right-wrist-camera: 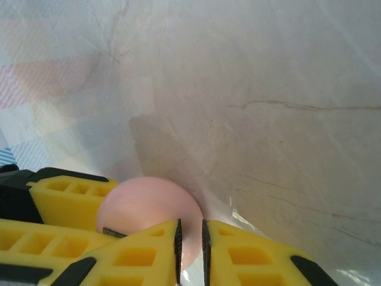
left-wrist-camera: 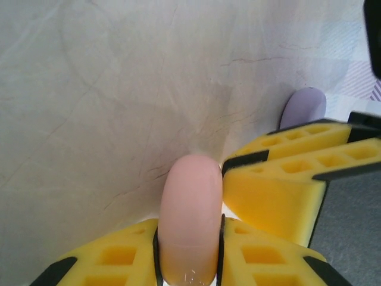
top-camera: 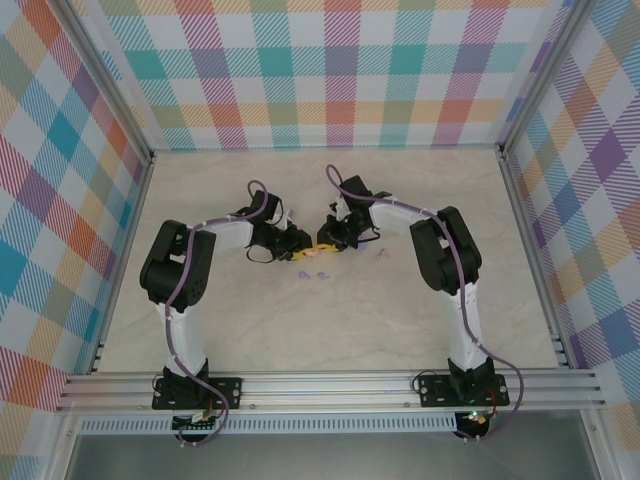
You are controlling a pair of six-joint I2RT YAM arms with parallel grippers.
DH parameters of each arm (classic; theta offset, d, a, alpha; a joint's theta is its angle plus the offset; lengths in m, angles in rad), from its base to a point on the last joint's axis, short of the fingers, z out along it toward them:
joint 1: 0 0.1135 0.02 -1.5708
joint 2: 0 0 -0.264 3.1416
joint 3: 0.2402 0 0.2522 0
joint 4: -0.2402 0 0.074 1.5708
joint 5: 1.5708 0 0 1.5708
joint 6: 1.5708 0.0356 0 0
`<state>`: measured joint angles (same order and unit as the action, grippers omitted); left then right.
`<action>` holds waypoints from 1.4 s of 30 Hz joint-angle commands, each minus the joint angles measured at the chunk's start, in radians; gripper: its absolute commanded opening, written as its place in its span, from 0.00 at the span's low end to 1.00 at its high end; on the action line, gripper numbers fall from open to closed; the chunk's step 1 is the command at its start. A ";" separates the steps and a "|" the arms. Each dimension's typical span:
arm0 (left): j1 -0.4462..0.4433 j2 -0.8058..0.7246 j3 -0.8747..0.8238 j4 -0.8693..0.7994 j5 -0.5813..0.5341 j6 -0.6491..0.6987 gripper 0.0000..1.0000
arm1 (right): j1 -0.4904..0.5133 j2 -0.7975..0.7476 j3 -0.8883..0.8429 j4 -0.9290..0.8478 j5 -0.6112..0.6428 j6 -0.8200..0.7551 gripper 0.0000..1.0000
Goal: Insert wireless bluetooth earbuds into charging case
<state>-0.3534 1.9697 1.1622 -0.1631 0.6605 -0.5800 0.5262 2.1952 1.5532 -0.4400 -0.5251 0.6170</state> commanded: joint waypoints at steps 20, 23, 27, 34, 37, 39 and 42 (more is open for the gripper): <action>0.008 -0.560 0.028 0.037 0.018 0.329 0.17 | -0.172 -0.577 -0.151 0.106 -0.318 -0.366 0.50; 0.001 -0.613 0.027 0.073 0.085 0.335 0.15 | -0.172 -0.617 -0.148 0.141 -0.427 -0.390 0.50; -0.017 -0.668 0.021 0.101 0.168 0.382 0.15 | -0.164 -0.644 -0.115 0.148 -0.520 -0.391 0.49; -0.051 -0.666 0.071 0.062 0.284 0.414 0.14 | -0.103 -0.665 -0.052 0.081 -0.544 -0.461 0.51; -0.064 -0.665 0.090 0.028 0.294 0.438 0.14 | -0.088 -0.671 -0.043 0.078 -0.548 -0.466 0.51; -0.071 -0.666 0.100 0.018 0.306 0.445 0.14 | -0.082 -0.667 -0.032 0.061 -0.548 -0.477 0.51; -0.079 -0.665 0.114 -0.006 0.312 0.462 0.13 | -0.077 -0.666 -0.024 0.053 -0.557 -0.484 0.49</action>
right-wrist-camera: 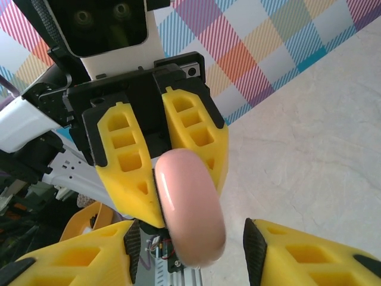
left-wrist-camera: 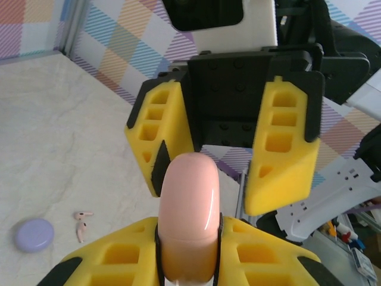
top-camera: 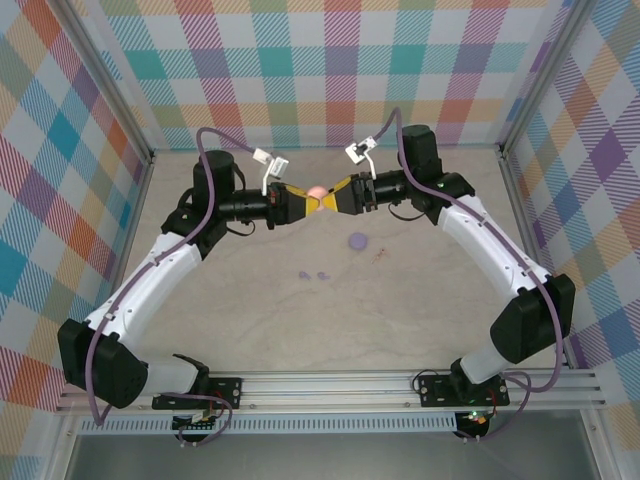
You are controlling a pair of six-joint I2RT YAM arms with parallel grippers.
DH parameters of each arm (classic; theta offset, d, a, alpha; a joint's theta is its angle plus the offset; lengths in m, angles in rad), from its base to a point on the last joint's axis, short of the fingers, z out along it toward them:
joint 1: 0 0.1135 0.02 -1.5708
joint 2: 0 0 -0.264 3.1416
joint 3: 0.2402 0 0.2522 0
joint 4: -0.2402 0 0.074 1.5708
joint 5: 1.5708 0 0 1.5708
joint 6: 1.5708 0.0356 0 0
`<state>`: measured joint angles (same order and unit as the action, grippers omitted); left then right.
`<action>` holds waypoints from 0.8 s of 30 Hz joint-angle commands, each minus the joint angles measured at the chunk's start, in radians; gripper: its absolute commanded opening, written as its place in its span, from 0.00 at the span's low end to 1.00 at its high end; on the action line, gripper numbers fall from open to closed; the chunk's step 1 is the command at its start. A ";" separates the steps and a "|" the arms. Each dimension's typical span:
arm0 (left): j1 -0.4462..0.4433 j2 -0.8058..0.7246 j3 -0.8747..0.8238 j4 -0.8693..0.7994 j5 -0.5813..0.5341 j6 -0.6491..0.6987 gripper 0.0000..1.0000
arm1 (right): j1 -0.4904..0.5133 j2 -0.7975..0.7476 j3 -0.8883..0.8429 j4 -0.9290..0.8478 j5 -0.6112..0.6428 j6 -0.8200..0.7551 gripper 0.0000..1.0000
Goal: Insert wireless bluetooth earbuds into charging case
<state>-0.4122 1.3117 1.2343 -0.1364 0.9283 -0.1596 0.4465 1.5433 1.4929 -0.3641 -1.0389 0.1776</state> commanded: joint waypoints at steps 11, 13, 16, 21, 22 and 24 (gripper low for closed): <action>-0.030 0.014 0.064 -0.064 0.043 0.045 0.13 | 0.015 -0.020 0.053 -0.050 -0.075 -0.070 0.23; -0.029 0.015 0.063 -0.052 0.040 0.032 0.17 | 0.015 -0.027 0.048 -0.045 -0.067 -0.067 0.19; -0.032 0.014 0.057 -0.018 0.049 0.001 0.24 | 0.014 -0.041 0.027 0.000 -0.070 -0.040 0.17; -0.045 0.015 0.050 0.018 0.053 -0.026 0.32 | 0.015 -0.054 0.003 0.044 -0.068 -0.010 0.16; -0.047 0.015 0.050 0.020 0.054 -0.031 0.33 | 0.016 -0.055 0.000 0.049 -0.067 -0.007 0.16; -0.050 0.015 0.047 0.026 0.054 -0.033 0.34 | 0.016 -0.057 -0.003 0.052 -0.068 -0.003 0.16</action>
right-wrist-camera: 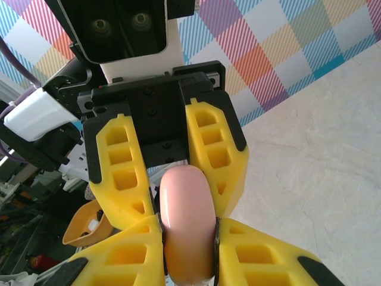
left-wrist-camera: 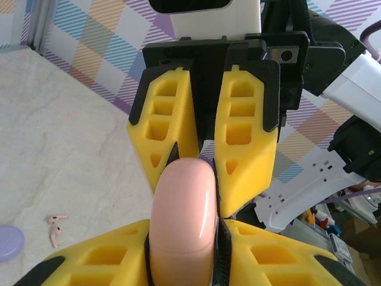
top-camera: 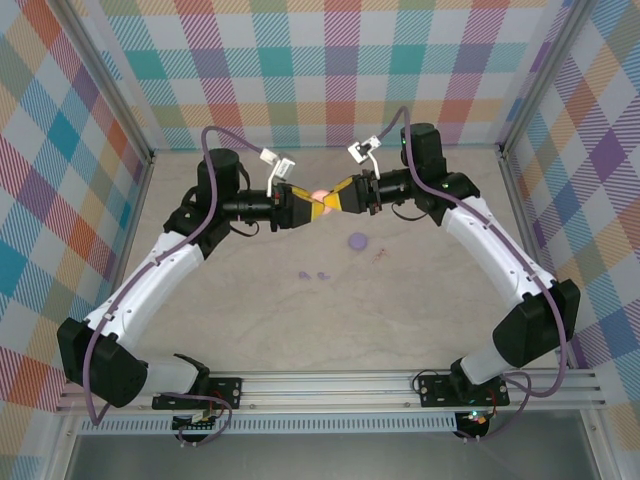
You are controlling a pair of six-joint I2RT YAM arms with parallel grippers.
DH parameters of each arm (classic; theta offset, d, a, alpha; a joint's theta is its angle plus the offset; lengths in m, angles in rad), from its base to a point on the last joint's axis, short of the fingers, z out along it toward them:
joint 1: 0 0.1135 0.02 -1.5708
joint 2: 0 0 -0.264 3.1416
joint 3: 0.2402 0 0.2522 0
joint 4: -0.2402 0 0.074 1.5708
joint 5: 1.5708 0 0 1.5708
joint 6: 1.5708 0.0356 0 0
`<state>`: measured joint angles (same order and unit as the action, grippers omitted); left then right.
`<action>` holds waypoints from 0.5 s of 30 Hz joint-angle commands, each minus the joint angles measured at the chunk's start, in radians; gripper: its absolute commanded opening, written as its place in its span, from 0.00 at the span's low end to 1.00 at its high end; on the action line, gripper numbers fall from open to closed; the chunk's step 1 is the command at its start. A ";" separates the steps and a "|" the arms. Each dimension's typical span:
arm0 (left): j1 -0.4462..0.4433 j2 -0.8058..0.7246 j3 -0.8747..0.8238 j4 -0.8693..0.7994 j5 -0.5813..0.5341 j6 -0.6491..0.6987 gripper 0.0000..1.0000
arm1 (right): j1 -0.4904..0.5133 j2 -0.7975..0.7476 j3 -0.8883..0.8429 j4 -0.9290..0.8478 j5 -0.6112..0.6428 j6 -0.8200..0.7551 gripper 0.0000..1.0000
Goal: Insert wireless bluetooth earbuds into charging case
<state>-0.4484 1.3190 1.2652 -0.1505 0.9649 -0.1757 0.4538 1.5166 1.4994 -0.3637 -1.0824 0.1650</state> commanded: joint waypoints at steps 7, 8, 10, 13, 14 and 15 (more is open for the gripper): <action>-0.019 0.004 0.013 0.049 0.005 -0.028 0.29 | 0.008 -0.039 -0.021 0.060 -0.020 0.016 0.16; -0.019 0.001 0.011 0.050 0.000 -0.028 0.29 | 0.008 -0.039 -0.021 0.060 -0.019 0.013 0.16; -0.019 -0.002 0.009 0.060 -0.001 -0.036 0.26 | 0.008 -0.042 -0.026 0.054 -0.021 0.010 0.16; -0.019 -0.008 0.008 0.062 -0.008 -0.036 0.26 | 0.009 -0.046 -0.035 0.047 -0.023 0.005 0.16; -0.018 -0.009 0.008 0.062 -0.007 -0.036 0.26 | 0.009 -0.048 -0.036 0.043 -0.023 0.002 0.16; -0.019 -0.011 0.007 0.063 -0.007 -0.038 0.26 | 0.009 -0.047 -0.035 0.033 -0.023 -0.006 0.16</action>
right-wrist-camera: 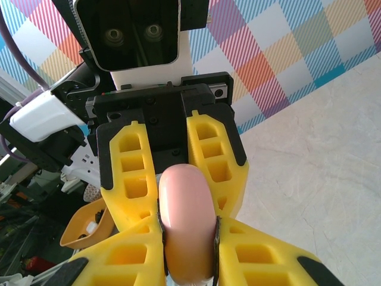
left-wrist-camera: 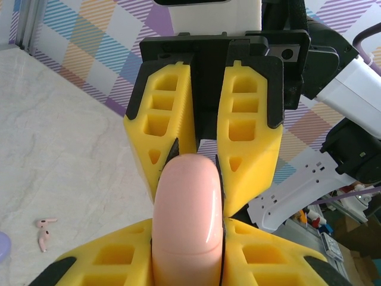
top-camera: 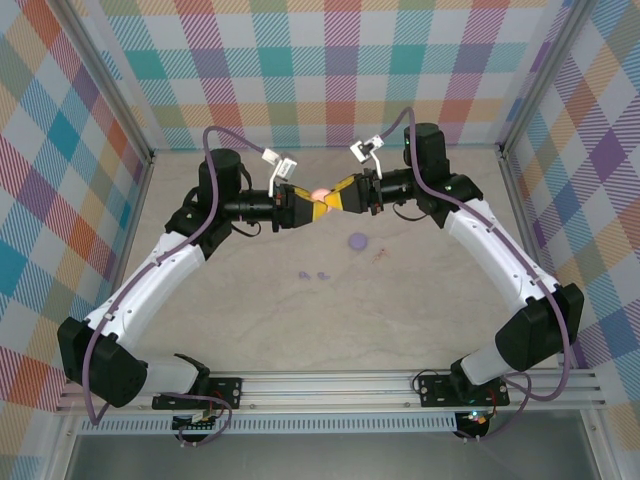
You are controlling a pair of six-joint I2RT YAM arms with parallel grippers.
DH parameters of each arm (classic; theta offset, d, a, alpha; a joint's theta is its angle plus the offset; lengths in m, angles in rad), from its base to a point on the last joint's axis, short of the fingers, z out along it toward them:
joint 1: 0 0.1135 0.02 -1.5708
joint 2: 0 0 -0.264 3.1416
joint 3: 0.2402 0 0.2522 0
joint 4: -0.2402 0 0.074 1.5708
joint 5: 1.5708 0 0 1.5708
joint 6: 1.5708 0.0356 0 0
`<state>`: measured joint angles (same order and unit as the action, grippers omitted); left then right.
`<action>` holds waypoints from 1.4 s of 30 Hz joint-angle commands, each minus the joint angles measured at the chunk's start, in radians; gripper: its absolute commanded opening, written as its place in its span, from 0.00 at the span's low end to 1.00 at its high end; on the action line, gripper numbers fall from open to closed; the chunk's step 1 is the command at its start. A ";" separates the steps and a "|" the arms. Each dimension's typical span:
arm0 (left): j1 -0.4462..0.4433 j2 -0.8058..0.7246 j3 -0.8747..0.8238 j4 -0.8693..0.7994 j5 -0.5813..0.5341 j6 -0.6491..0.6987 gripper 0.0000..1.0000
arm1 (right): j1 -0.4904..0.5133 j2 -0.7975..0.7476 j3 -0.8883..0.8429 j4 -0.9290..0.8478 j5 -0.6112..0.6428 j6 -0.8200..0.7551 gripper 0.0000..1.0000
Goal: Insert wireless bluetooth earbuds into charging case
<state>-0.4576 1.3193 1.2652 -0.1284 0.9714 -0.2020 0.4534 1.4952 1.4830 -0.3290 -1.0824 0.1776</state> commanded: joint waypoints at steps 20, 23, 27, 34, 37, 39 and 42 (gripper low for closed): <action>-0.018 -0.049 -0.061 0.118 -0.191 0.082 0.10 | 0.027 -0.071 0.007 -0.140 0.172 -0.086 0.51; -0.038 -0.090 -0.129 0.161 -0.210 0.268 0.10 | 0.027 -0.099 0.007 -0.168 0.227 -0.099 0.56; -0.068 -0.124 -0.175 0.182 -0.289 0.419 0.07 | 0.028 -0.123 0.010 -0.227 0.299 -0.129 0.58; -0.075 -0.090 -0.142 0.182 -0.233 0.451 0.08 | 0.043 -0.124 0.017 -0.273 0.337 -0.150 0.59; -0.081 -0.085 -0.146 0.202 -0.213 0.452 0.08 | 0.057 -0.114 0.033 -0.305 0.374 -0.171 0.59; -0.084 -0.086 -0.144 0.202 -0.198 0.453 0.08 | 0.063 -0.107 0.042 -0.320 0.388 -0.178 0.59; -0.091 -0.085 -0.144 0.199 -0.180 0.456 0.08 | 0.069 -0.099 0.046 -0.324 0.407 -0.179 0.60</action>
<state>-0.5301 1.2312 1.0966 0.0296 0.7444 0.2256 0.5133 1.3827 1.4918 -0.6235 -0.7033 0.0322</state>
